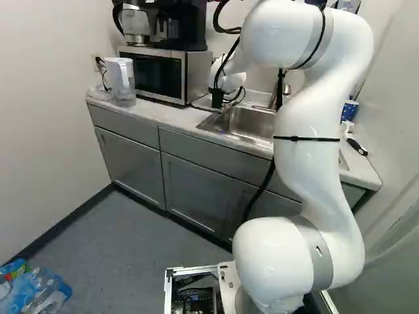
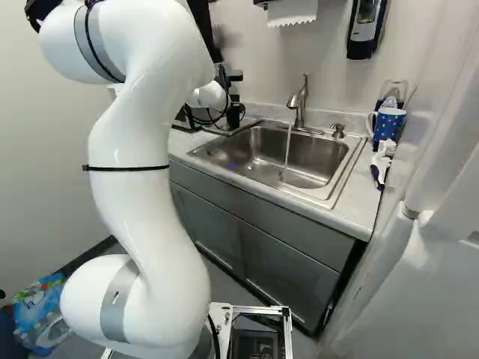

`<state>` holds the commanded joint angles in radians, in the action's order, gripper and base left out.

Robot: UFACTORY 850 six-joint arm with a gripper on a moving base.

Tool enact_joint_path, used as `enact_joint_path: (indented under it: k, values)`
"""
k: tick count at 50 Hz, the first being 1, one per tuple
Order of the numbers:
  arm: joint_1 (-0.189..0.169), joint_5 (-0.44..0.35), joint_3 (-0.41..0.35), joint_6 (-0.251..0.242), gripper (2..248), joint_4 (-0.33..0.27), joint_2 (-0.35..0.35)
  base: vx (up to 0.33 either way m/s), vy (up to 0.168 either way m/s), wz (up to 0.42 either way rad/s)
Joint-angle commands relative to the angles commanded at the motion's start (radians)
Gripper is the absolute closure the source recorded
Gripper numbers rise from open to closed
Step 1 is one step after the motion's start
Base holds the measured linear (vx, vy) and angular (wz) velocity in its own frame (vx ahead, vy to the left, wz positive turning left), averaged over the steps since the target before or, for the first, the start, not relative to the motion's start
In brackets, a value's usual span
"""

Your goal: Rinse the cup and place it in the tray

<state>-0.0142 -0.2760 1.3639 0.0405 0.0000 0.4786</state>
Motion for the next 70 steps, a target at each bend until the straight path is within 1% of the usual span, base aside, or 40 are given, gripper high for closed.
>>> enact_joint_path:
  k: [4,5,9,10,15,16,70]
  values:
    - [0.0,0.0,0.0,0.0,94,0.0,0.0,0.0,0.0,0.0]
    - [0.0,0.0,0.0,0.0,60,0.0,0.0,0.0,0.0,0.0]
    - [0.0,0.0,0.0,0.0,60,0.0,0.0,0.0,0.0,0.0]
    - [0.0,0.0,0.0,0.0,25,0.0,0.0,0.0,0.0,0.0]
    - [0.0,0.0,0.0,0.0,25,0.0,0.0,0.0,0.0,0.0]
    - [0.0,0.0,0.0,0.0,3,0.0,0.0,0.0,0.0,0.0]
    - [0.0,0.0,0.026,0.0,3,0.0,-0.063,0.0,0.0,0.0]
